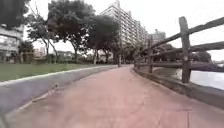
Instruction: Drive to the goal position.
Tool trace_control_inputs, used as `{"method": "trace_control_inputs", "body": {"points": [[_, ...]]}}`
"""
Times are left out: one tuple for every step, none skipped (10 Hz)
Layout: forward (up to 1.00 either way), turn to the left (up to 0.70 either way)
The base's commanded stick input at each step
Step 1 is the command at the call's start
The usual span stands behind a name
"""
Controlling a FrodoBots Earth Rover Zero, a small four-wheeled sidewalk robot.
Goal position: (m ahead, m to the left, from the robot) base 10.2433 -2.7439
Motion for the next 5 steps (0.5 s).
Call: {"method": "trace_control_inputs", "body": {"points": [[1.0, 0.0], [0.99, 0.0], [0.99, 0.0], [1.0, 0.0], [1.0, 0.0]]}}
